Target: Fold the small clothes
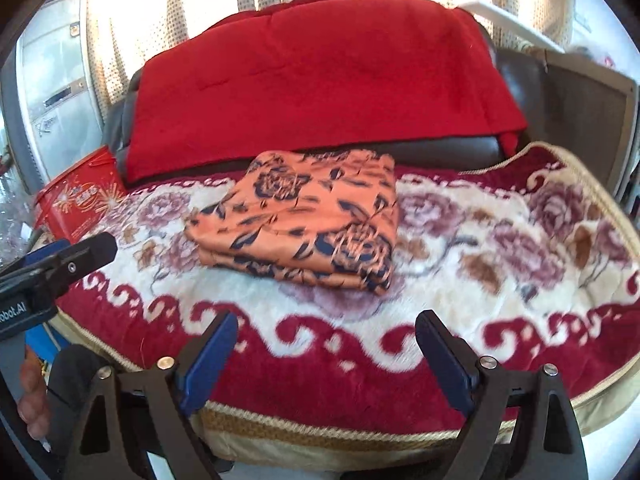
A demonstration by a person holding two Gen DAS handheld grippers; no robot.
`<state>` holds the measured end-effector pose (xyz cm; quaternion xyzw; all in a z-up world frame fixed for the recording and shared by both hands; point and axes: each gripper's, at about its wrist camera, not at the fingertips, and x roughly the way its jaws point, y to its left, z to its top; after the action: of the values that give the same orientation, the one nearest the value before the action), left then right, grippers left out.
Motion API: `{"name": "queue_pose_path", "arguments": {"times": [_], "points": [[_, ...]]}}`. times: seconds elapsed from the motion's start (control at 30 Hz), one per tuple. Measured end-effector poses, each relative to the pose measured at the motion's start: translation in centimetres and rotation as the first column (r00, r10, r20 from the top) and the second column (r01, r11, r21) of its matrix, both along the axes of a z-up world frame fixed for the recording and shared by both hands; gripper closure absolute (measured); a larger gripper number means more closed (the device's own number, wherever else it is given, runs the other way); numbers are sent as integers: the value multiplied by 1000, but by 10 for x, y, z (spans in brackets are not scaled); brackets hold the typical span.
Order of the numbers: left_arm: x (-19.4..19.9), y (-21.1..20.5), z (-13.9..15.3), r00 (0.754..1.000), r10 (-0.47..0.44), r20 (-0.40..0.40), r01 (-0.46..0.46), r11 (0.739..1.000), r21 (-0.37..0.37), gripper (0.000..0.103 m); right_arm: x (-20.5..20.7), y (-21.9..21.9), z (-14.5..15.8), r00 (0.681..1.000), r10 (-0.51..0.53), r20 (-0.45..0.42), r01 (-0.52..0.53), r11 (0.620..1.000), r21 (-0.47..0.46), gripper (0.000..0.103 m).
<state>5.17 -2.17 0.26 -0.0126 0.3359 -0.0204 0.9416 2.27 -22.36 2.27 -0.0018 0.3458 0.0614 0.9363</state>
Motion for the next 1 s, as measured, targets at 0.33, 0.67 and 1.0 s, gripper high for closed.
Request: {"name": "queue_pose_path", "arguments": {"times": [0.33,0.67,1.0], "points": [[11,0,34,994,19,111,-17,1000,-19,0,5,14,53,989,-3,146,14,997,-76,8],[22,1,33,995,29,98,-28,1000,-11,0,18,27,50,992,20,128,-6,994,-106,7],[30,-4,29,996,31,84,-32,999,8,0,30,28,49,993,11,115,1,995,-99,7]]}}
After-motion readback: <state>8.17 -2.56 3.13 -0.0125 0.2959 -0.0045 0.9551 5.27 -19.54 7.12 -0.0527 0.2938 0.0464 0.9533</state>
